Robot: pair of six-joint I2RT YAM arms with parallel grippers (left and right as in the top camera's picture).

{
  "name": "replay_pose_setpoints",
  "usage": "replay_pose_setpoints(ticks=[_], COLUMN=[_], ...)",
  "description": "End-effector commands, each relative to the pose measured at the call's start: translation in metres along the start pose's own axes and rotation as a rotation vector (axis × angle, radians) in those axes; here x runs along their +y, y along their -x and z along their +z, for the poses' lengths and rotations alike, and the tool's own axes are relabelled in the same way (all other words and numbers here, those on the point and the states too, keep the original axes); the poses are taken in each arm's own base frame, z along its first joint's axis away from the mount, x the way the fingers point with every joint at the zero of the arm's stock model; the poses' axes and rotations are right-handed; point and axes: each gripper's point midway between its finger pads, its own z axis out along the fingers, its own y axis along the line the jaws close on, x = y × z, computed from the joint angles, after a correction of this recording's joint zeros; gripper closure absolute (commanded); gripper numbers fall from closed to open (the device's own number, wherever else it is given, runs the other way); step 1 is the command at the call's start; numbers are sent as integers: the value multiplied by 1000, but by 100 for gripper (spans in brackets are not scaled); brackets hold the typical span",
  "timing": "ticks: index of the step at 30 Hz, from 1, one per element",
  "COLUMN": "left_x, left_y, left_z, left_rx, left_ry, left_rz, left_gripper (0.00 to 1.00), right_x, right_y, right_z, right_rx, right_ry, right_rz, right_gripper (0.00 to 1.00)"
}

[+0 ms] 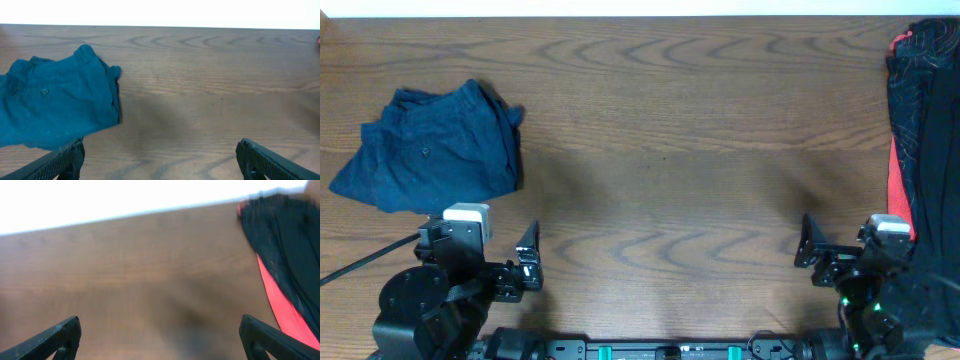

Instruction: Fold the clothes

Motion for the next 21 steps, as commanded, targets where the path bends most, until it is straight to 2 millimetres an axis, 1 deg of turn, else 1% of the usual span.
replay_pose_setpoints(ticks=[1,6,10,13,15,17,21], left_x=[3,3,3,3,3,3,3], left_y=[-1,-1,-1,-1,-1,-1,-1], left_z=[0,0,0,0,0,0,0], left_rx=[1,1,1,1,1,1,1], left_ry=[14,14,14,14,14,14,14], left_rz=[3,3,3,3,3,3,3], left_gripper=[2,2,2,2,2,2,2], right_x=[-2,2,5,7,5,3,2], right_y=[-10,-8,-4,-14,-29,-43,-44], right_z=[12,30,40,51,59,64,64], right_rx=[-86,-236,-330,-362,-336,-272,-267], right_ry=[12,53,68,78,76,73,72], right_rz=[-18,-40,-95,-147,-146,-143,-143], right_gripper=[1,1,1,1,1,1,1])
